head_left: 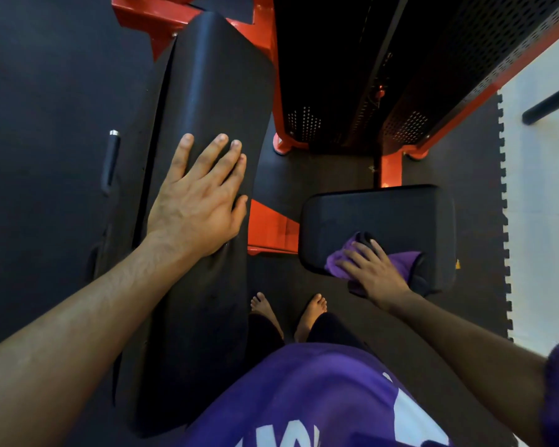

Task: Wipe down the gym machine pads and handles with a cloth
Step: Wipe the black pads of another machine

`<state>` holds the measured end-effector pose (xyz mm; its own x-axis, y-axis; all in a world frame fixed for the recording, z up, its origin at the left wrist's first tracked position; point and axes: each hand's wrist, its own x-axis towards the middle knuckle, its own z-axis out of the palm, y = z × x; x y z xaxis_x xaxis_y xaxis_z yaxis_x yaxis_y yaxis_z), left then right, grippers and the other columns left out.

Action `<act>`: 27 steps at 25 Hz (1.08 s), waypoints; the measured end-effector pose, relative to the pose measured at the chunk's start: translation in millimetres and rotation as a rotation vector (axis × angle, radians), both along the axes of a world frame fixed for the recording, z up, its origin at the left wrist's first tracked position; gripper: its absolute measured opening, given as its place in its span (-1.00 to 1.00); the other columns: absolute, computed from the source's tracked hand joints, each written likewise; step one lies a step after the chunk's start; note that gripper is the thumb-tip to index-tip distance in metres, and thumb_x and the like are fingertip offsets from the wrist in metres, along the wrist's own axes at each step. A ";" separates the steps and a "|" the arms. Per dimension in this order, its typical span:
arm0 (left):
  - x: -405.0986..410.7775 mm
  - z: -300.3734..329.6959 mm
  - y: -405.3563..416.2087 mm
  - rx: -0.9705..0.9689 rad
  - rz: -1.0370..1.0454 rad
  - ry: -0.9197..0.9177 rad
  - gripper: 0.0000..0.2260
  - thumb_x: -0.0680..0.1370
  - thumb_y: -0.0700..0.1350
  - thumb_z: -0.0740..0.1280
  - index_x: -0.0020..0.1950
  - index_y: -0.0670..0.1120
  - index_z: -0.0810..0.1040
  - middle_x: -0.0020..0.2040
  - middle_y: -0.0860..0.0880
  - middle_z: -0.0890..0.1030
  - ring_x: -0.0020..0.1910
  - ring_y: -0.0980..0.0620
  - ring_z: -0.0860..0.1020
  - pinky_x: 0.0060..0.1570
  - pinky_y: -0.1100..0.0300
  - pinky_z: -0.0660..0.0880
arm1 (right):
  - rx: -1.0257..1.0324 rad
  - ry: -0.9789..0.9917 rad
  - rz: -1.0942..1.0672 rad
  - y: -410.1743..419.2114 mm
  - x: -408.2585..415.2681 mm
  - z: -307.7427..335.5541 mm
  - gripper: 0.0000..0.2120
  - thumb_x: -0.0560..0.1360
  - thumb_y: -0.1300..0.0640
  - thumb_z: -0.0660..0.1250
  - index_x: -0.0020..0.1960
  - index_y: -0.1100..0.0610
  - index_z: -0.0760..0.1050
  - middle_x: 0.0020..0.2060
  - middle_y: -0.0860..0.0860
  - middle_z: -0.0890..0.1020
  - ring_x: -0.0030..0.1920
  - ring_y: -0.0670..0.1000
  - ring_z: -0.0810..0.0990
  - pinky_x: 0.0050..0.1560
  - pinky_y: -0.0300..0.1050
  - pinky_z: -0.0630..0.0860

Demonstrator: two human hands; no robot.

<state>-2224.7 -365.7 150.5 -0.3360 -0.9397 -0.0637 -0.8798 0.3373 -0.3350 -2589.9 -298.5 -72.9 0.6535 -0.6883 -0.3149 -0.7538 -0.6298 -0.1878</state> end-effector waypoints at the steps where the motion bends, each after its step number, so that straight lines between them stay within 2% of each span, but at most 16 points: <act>1: -0.2 0.8 0.5 0.006 0.007 -0.005 -0.43 0.68 0.11 0.09 0.61 -0.17 0.28 0.64 -0.12 0.24 0.66 -0.11 0.09 0.60 -0.25 -0.09 | -0.021 -0.035 0.014 -13.1 0.2 2.2 -0.31 0.30 -0.04 0.60 0.37 0.03 0.47 0.28 0.14 0.56 0.33 0.25 0.46 0.42 0.26 0.26; 3: -1.0 0.7 -1.0 0.008 0.007 -0.011 -0.43 0.68 0.11 0.08 0.62 -0.17 0.27 0.65 -0.11 0.22 0.66 -0.10 0.08 0.60 -0.26 -0.09 | -0.091 -0.026 -0.064 -59.6 7.5 7.7 -0.37 0.40 -0.10 0.52 0.39 0.07 0.46 0.27 0.17 0.54 0.31 0.27 0.47 0.39 0.27 0.34; 5: -2.0 2.0 -1.9 0.013 -0.002 -0.001 -0.43 0.68 0.11 0.08 0.62 -0.17 0.27 0.65 -0.12 0.22 0.66 -0.11 0.08 0.60 -0.26 -0.09 | -0.123 0.023 -0.156 -111.4 22.9 7.3 -0.39 0.42 -0.14 0.45 0.40 0.07 0.45 0.31 0.16 0.49 0.36 0.27 0.41 0.39 0.32 0.31; 8: -0.6 -0.9 0.2 0.002 0.006 -0.010 -0.43 0.68 0.11 0.09 0.62 -0.17 0.27 0.65 -0.11 0.22 0.66 -0.11 0.09 0.60 -0.26 -0.08 | -0.099 0.136 -0.161 -148.5 62.8 -11.9 -0.39 0.40 -0.14 0.50 0.37 0.01 0.42 0.32 0.11 0.48 0.34 0.24 0.41 0.37 0.33 0.31; 10: 0.0 -3.7 0.6 -0.002 0.001 -0.007 -0.44 0.68 0.10 0.10 0.62 -0.17 0.27 0.65 -0.11 0.23 0.66 -0.10 0.09 0.60 -0.26 -0.07 | -0.108 0.139 -0.134 -150.4 94.4 -25.7 -0.42 0.40 -0.08 0.50 0.36 -0.01 0.43 0.32 0.08 0.49 0.31 0.21 0.44 0.37 0.32 0.31; 12: -1.1 -2.4 -0.4 0.003 -0.007 0.011 -0.44 0.68 0.10 0.10 0.62 -0.17 0.28 0.65 -0.11 0.22 0.66 -0.10 0.09 0.60 -0.26 -0.07 | -0.131 0.103 -0.002 -126.8 118.7 -37.4 -0.53 0.42 0.01 0.40 0.32 0.00 0.49 0.29 0.06 0.53 0.34 0.21 0.44 0.40 0.37 0.27; 14: 0.0 -1.1 -0.5 0.003 0.008 0.013 -0.43 0.68 0.10 0.09 0.62 -0.17 0.27 0.65 -0.10 0.21 0.66 -0.09 0.08 0.60 -0.25 -0.09 | -0.047 0.102 0.271 -78.0 116.3 -41.5 -0.60 0.43 0.05 0.27 0.25 0.00 0.56 0.24 0.06 0.58 0.35 0.21 0.48 0.42 0.39 0.25; 17: -0.2 -2.6 -1.3 0.015 0.006 0.021 -0.43 0.68 0.10 0.07 0.62 -0.17 0.26 0.66 -0.11 0.21 0.66 -0.09 0.07 0.60 -0.25 -0.10 | -0.050 0.056 0.569 -49.0 58.7 -26.7 -0.52 0.36 -0.02 0.36 0.27 -0.02 0.57 0.30 0.08 0.58 0.34 0.20 0.52 0.46 0.29 0.25; 18: 0.1 -3.7 -0.6 0.017 0.005 0.024 -0.43 0.68 0.10 0.07 0.62 -0.17 0.26 0.66 -0.11 0.20 0.66 -0.09 0.07 0.60 -0.25 -0.10 | -0.135 0.025 0.591 -61.1 41.4 -25.0 -0.53 0.36 0.00 0.35 0.28 0.00 0.58 0.30 0.11 0.59 0.33 0.21 0.54 0.46 0.26 0.21; 21: 2.4 -6.3 -0.6 -0.001 0.006 0.035 -0.43 0.68 0.09 0.07 0.62 -0.17 0.27 0.65 -0.11 0.22 0.66 -0.09 0.08 0.60 -0.25 -0.10 | -0.280 0.034 0.312 -132.5 34.8 -23.6 -0.60 0.47 0.07 0.18 0.25 0.04 0.60 0.23 0.14 0.61 0.30 0.24 0.54 0.43 0.23 0.23; 23: 3.7 -6.4 -0.1 -0.009 -0.003 0.041 -0.43 0.67 0.09 0.08 0.61 -0.17 0.28 0.65 -0.11 0.23 0.66 -0.10 0.09 0.60 -0.25 -0.11 | -0.257 0.080 0.174 -154.9 68.2 -27.7 -0.61 0.44 0.05 0.36 0.27 0.05 0.55 0.23 0.12 0.59 0.30 0.23 0.51 0.40 0.26 0.33; 25: 3.8 -5.8 -0.1 -0.015 -0.004 0.047 -0.43 0.67 0.10 0.08 0.62 -0.17 0.27 0.65 -0.10 0.23 0.66 -0.09 0.08 0.60 -0.25 -0.11 | -0.176 0.096 0.168 -137.3 106.5 -37.3 -0.55 0.37 0.04 0.48 0.25 0.03 0.56 0.19 0.09 0.59 0.28 0.21 0.52 0.39 0.30 0.34; 27: 2.8 -5.4 0.3 -0.016 -0.006 0.045 -0.43 0.67 0.10 0.09 0.62 -0.16 0.28 0.65 -0.09 0.23 0.66 -0.09 0.09 0.60 -0.24 -0.10 | -0.103 0.069 0.320 -101.0 122.2 -41.5 -0.61 0.36 0.07 0.46 0.19 0.00 0.59 0.12 0.06 0.61 0.24 0.19 0.55 0.40 0.34 0.32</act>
